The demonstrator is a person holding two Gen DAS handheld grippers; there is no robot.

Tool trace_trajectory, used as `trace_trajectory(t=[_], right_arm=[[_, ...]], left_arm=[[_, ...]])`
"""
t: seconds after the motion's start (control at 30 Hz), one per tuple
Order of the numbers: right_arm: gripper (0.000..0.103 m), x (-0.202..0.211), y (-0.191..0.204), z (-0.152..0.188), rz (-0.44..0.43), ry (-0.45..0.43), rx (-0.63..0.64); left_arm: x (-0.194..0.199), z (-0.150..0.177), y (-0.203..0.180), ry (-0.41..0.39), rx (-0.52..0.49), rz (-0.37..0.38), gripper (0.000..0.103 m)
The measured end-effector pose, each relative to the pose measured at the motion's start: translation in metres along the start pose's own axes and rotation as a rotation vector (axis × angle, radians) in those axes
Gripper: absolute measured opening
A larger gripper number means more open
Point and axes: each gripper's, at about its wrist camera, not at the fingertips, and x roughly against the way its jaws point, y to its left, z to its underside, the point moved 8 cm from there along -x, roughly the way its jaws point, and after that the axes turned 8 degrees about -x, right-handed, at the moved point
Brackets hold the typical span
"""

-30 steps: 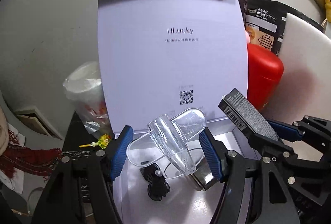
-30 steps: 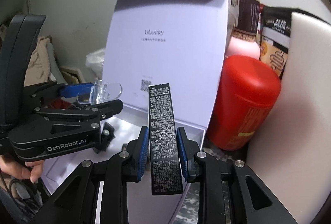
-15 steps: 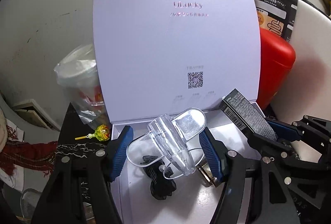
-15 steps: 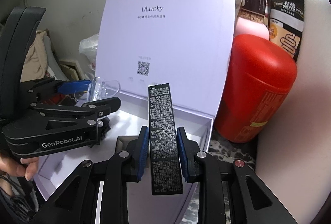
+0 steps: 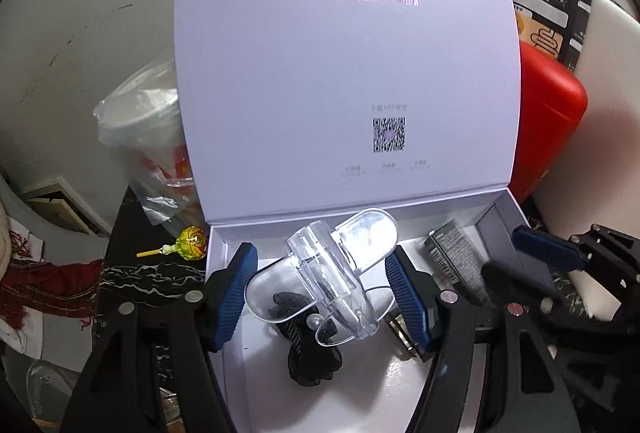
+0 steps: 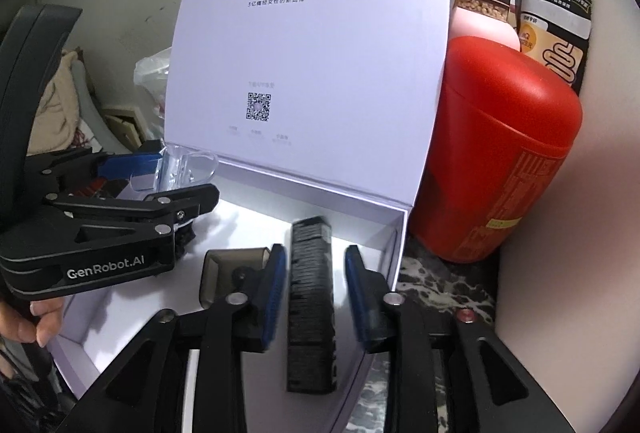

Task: Organize rigid objects
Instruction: 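Open both tools to drop the clear piece and black box in the box, then withdraw both open tools from the box back over the table items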

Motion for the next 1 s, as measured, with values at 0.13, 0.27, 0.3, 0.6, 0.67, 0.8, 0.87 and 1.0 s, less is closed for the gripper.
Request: trace_trajectory(t=[0.13, 0.27, 0.3, 0.6, 0.67, 0.8, 0.87, 1.0], right_arm=[[0.068, 0.012, -0.001, -0.004, 0.001, -0.037, -0.009], [0.068, 0.018, 0.000, -0.006, 0.012, -0.059, 0.002], [0.068, 0.019, 0.000, -0.006, 0.013, -0.061, 0.001], [0.068, 0.033, -0.003, -0.004, 0.005, -0.081, -0.010], [0.068, 0.040, -0.006, -0.002, 0.007, -0.085, -0.011], [0.068, 0.056, -0.007, -0.002, 0.009, -0.096, -0.002], [0.068, 0.065, -0.007, -0.004, 0.012, -0.109, 0.001], [0.068, 0.082, -0.007, -0.005, 0.020, -0.131, 0.001]], left_arm=[[0.010, -0.005, 0.007, -0.024, -0.003, -0.069, 0.086], [0.015, -0.005, 0.010, -0.025, -0.005, -0.097, 0.086], [0.015, -0.005, 0.011, -0.024, -0.002, -0.096, 0.086], [0.030, 0.002, 0.015, -0.037, 0.017, -0.073, 0.086], [0.035, 0.000, 0.016, -0.044, 0.013, -0.080, 0.086], [0.053, -0.001, 0.011, -0.059, 0.014, -0.081, 0.086], [0.062, -0.002, 0.011, -0.070, 0.015, -0.075, 0.086], [0.079, -0.005, 0.006, -0.096, 0.012, -0.072, 0.086]])
